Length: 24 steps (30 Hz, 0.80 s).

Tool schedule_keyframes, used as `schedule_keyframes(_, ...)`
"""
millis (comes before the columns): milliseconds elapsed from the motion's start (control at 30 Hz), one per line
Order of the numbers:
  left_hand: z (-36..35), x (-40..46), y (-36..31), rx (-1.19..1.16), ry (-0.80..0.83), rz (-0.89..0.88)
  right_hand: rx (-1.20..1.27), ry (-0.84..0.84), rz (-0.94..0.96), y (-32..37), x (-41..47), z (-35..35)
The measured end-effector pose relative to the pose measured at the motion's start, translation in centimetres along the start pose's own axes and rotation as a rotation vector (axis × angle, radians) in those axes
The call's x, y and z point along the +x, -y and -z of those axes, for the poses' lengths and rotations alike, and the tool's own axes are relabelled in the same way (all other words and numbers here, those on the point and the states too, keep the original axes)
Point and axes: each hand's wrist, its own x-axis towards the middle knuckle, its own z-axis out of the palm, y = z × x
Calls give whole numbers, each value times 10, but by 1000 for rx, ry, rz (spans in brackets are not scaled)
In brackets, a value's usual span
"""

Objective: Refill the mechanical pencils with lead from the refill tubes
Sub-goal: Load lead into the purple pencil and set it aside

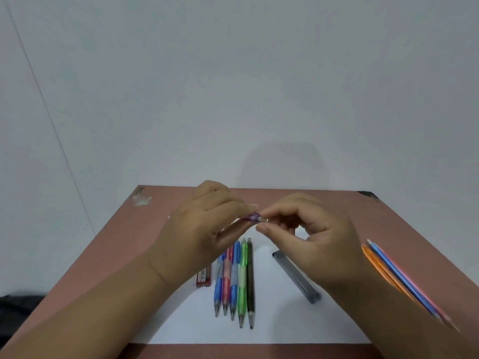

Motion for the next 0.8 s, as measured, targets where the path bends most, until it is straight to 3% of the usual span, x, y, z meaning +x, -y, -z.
schedule_keyframes(133,-3,-2,1,-38,34,52,-13,-68,2,2,0,1)
schedule_keyframes(267,-1,-5,7,-41,72,204,68,-199,-264,-7,6,8)
schedule_keyframes(400,-1,-8,12,-65,145,298,-237,26,-512,-39,10,10)
schedule_keyframes(533,-6,-12,15,-102,181,373,-337,75,-573,-60,10,4)
schedule_keyframes(800,-13,-16,21,-93,273,484,-323,182,-728,-75,7,1)
